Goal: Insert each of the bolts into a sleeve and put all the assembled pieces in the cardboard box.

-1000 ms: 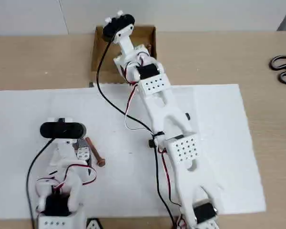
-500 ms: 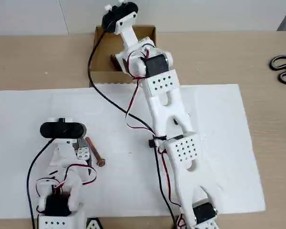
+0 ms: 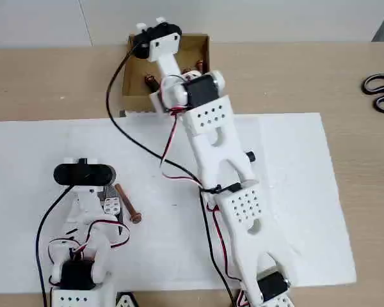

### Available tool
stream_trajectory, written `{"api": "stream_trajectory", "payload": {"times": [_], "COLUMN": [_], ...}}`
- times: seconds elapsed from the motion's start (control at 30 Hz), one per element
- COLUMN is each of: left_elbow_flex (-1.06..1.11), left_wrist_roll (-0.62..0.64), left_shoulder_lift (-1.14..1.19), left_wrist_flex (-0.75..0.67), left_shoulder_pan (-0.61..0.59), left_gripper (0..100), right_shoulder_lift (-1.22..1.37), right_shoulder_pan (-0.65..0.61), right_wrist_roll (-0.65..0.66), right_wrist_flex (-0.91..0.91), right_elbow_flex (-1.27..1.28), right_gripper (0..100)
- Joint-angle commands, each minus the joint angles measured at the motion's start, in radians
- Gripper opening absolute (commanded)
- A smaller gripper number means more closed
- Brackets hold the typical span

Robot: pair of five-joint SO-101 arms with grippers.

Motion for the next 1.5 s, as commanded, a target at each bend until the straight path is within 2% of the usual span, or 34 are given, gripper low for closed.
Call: {"api": "stream_trajectory", "payload": {"times": [0.0,0.27,0.63,0.77,1.0,1.07,1.3,1.47], "left_elbow_flex": [-0.002,-0.002,-0.002,-0.002,-0.002,-0.002,-0.002,-0.002], "left_wrist_roll": [-0.002,-0.002,-0.002,-0.002,-0.002,-0.002,-0.002,-0.002], "left_shoulder_lift": [-0.011,-0.011,-0.009,-0.009,-0.009,-0.009,-0.009,-0.009], "left_wrist_flex": [-0.021,-0.020,-0.008,-0.008,-0.006,-0.006,-0.006,-0.006], "left_shoulder_pan": [-0.002,-0.002,-0.003,-0.003,-0.005,-0.028,-0.038,-0.038], "left_gripper": [1,1,1,1,1,1,1,1], "right_shoulder_lift": [-0.211,-0.615,-0.880,-0.858,-0.756,-0.728,-0.677,-0.674], "right_shoulder_pan": [-0.015,-0.004,0.105,0.131,0.199,0.223,0.246,0.245], "right_wrist_roll": [-0.071,-0.161,-0.348,-0.460,-0.583,-0.603,-0.672,-0.703], "right_wrist_flex": [0.021,0.013,0.010,-0.004,-0.010,-0.010,-0.047,-0.131], "right_elbow_flex": [0.222,0.844,1.300,1.359,1.361,1.361,1.361,1.361], "right_gripper": [1.5,1.5,1.4,1.5,2.0,5.8,29.8,34.4]}}
